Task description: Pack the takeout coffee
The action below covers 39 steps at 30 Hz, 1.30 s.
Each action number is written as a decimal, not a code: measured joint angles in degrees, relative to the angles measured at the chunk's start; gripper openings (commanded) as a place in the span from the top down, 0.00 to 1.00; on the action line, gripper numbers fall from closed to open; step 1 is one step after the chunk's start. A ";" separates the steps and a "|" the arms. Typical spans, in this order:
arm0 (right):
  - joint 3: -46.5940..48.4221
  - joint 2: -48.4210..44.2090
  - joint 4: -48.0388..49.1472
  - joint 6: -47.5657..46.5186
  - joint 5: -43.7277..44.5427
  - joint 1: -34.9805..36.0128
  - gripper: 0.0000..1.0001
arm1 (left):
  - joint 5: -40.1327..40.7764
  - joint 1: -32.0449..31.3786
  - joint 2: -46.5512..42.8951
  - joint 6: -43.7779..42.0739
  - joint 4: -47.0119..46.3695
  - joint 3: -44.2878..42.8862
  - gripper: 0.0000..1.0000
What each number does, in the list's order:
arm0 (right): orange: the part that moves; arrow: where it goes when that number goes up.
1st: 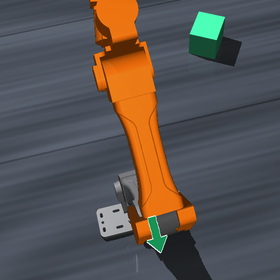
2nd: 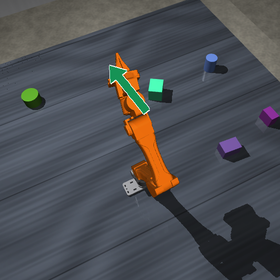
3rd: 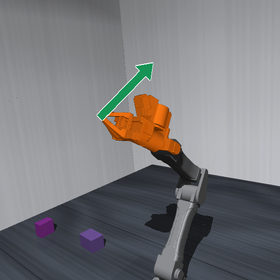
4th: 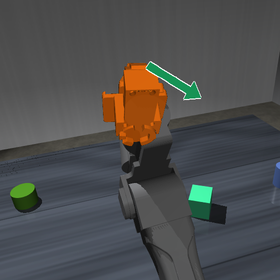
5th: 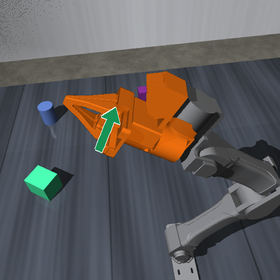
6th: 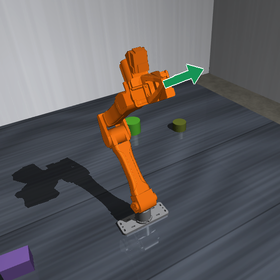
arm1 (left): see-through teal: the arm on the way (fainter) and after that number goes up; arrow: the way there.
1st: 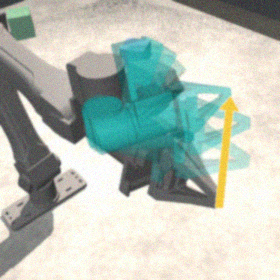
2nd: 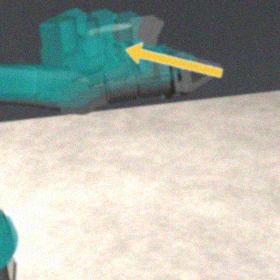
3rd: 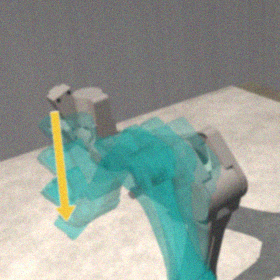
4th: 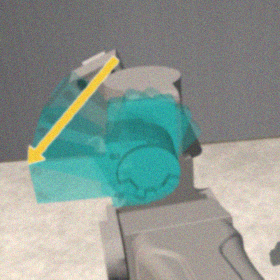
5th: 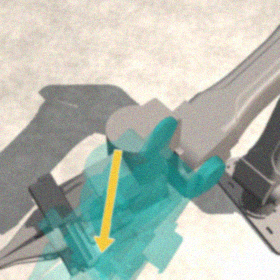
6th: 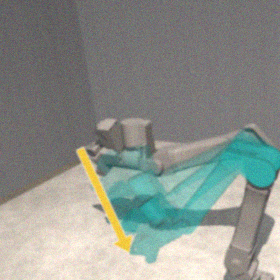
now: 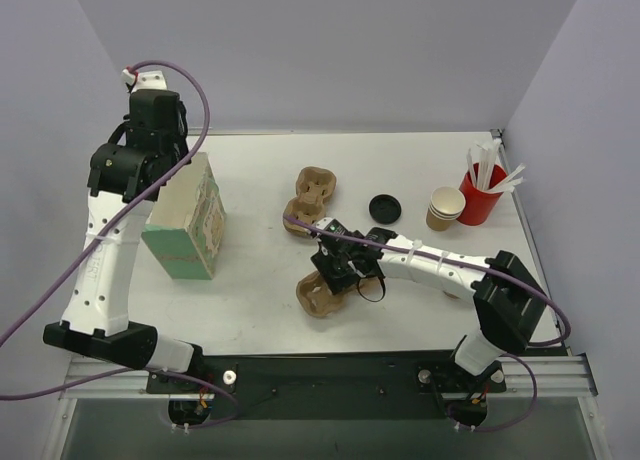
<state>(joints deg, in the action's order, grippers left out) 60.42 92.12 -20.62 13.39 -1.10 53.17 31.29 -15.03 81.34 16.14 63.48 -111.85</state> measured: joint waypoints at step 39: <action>0.02 -7.56 -1.27 0.00 -6.82 -4.13 0.56 | -5.68 19.26 15.32 -6.36 1.49 4.63 0.62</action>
<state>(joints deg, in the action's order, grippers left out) 60.45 84.55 -21.89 13.39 -7.92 49.04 25.61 4.23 96.66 9.78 64.97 -107.22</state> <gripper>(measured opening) 0.446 0.482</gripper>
